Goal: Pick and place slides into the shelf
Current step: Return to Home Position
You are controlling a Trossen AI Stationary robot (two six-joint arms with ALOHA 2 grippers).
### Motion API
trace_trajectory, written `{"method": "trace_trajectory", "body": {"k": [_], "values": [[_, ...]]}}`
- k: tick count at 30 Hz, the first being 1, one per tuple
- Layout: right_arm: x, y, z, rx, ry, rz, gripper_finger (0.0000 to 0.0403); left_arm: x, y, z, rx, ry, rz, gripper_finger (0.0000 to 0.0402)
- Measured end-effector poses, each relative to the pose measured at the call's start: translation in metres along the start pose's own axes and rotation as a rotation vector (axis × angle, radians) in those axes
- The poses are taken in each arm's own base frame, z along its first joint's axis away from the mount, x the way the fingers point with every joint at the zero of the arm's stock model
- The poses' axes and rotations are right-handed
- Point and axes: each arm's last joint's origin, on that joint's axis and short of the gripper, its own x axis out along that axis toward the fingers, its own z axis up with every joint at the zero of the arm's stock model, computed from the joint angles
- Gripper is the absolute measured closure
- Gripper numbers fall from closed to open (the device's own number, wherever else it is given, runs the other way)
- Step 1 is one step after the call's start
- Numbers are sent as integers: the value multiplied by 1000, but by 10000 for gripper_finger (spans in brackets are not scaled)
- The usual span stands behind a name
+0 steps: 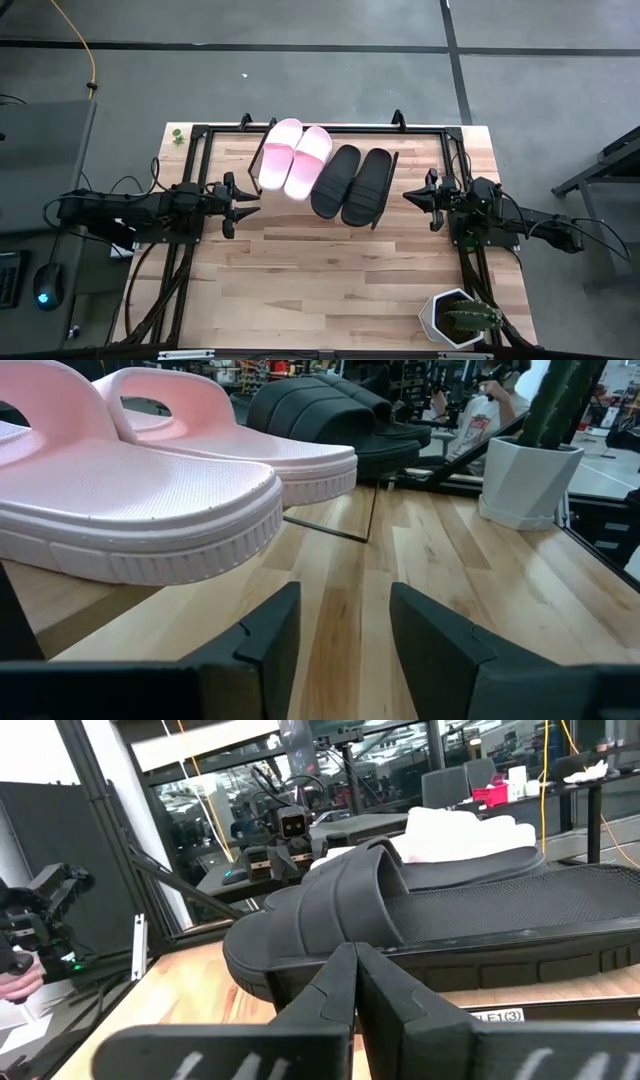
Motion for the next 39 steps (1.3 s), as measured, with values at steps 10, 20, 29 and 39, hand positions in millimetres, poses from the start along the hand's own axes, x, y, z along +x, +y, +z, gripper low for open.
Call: {"method": "trace_trajectory", "body": {"k": [10, 20, 29, 39], "values": [[0, 0, 0, 26, 3, 12, 402, 0, 0, 0, -4, 0, 0, 254], [0, 0, -1, 29, 13, 9, 402, 0, 0, 0, -4, 0, 0, 254], [0, 0, -1, 62, 14, 10, 394, 0, 0, 0, -4, -1, 0, 254], [0, 0, -2, 88, 14, -8, 256, 0, 0, 0, -5, -1, 0, 254]]}}
